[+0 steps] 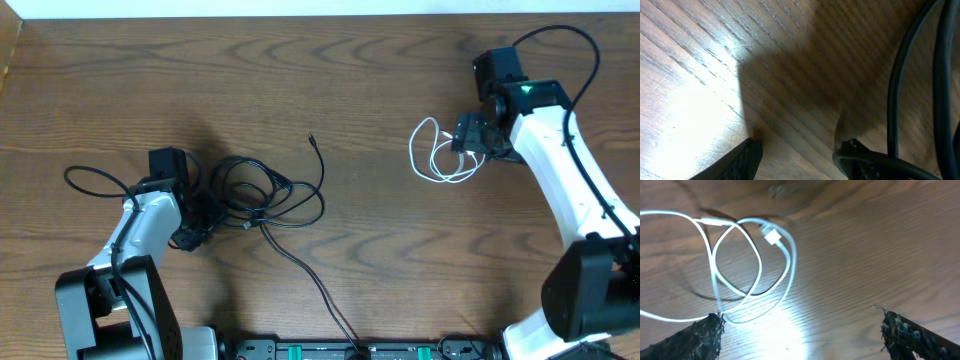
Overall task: Untangle cables
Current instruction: 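Carry the white cable to the upper right corner and release it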
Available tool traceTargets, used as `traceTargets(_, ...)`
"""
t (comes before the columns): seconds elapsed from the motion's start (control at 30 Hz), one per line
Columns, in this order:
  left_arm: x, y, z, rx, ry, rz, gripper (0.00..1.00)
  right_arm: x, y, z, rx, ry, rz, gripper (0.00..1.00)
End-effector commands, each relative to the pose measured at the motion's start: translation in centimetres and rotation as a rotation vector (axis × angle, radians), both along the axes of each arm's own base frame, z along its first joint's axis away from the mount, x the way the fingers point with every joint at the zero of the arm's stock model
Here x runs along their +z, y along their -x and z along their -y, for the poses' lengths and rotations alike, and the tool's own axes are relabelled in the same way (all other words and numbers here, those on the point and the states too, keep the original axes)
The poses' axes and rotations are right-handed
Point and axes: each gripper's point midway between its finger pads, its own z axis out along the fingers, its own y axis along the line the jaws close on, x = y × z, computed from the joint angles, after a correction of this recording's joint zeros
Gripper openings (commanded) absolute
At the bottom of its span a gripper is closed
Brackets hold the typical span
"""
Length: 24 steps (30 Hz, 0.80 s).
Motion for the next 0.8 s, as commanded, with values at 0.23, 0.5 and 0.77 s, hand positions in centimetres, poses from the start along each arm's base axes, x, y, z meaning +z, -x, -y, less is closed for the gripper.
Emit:
traceTargets(0.23, -0.5, 0.5, -0.2, 0.014, -0.004, -0.021, 0.56, -4.5, 0.8, -1.8, 0.007, -0.094, -0.154, 0.96)
traceTargets(0.5, -0.5, 0.5, -0.2, 0.014, -0.004, -0.021, 0.56, -9.0, 1.9, -4.1, -0.097, -0.209, -0.288, 0.8)
traceTargets(0.77, -0.5, 0.5, -0.2, 0.014, -0.004, -0.021, 0.56, -13.1, 1.5, -4.8, -0.083, -0.199, -0.333, 0.77)
